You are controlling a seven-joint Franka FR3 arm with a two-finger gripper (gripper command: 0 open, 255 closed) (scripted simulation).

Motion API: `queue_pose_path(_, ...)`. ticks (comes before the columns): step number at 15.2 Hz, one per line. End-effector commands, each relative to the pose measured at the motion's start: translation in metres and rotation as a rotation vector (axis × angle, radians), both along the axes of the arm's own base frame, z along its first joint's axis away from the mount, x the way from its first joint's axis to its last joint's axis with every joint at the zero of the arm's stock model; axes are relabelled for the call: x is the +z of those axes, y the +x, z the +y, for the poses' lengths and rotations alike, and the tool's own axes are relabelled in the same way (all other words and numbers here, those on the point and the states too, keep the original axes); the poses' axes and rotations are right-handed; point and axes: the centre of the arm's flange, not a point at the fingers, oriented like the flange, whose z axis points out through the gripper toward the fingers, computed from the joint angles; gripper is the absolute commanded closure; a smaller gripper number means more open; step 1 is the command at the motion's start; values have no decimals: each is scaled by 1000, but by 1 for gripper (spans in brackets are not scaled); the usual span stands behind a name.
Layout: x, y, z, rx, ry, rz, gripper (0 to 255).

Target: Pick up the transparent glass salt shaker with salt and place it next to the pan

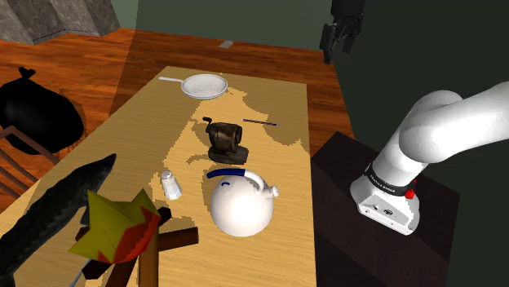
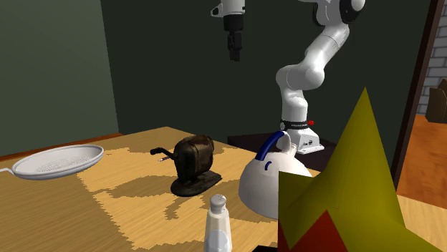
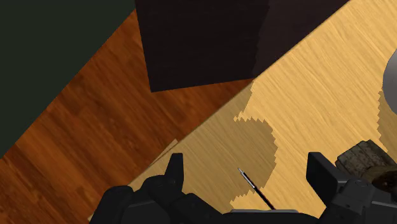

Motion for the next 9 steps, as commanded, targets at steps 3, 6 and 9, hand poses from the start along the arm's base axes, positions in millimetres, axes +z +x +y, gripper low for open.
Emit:
queue_pose_path(3, -10, 9, 23, -4, -1, 4, 0)
queue_pose_path(6, -26, 23, 57, -10, -2, 10, 0)
queue_pose_path(9, -41, 37, 91, -16, -3, 16, 0)
